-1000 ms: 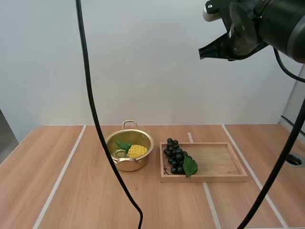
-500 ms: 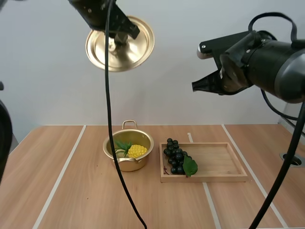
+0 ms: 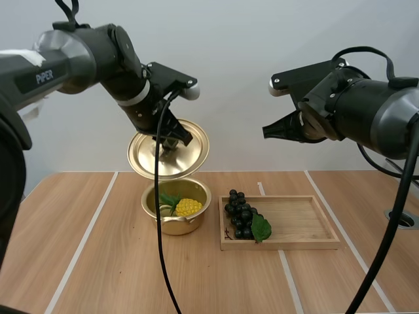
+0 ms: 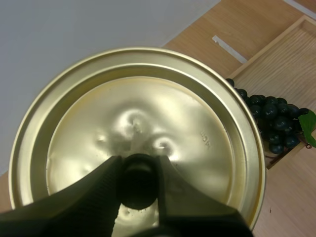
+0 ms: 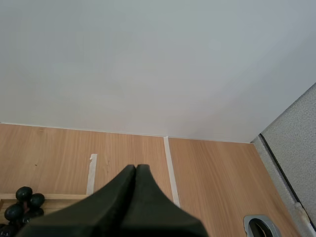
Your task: Open the pot, put the pineapple inside, and close it
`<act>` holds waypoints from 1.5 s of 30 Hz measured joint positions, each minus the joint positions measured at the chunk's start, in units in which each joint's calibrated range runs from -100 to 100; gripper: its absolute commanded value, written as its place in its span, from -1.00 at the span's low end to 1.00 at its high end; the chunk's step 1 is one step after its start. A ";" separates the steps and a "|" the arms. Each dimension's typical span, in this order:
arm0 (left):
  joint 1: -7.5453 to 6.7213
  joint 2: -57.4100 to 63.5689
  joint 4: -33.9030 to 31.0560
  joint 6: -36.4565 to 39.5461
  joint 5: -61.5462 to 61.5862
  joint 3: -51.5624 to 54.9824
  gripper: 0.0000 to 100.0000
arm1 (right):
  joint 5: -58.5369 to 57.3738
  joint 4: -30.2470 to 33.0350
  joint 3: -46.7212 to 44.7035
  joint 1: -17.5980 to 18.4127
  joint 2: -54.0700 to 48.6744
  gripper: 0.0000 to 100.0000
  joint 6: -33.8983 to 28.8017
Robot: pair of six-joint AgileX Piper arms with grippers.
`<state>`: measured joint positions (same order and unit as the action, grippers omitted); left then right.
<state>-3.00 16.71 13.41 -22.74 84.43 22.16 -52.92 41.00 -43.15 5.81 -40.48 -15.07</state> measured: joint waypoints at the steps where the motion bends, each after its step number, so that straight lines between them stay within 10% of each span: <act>1: 0.00 -0.47 0.00 -0.12 -1.02 1.08 -1.00 | 0.05 0.10 0.00 0.00 0.00 -1.00 -0.11; 45: 0.00 -18.51 3.12 -0.55 -14.96 6.96 -1.00 | 5.01 2.39 -4.48 0.00 0.00 -1.00 -0.45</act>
<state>-3.00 -1.80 16.53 -23.28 69.47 29.11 -47.91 43.39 -47.62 5.81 -40.48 -15.52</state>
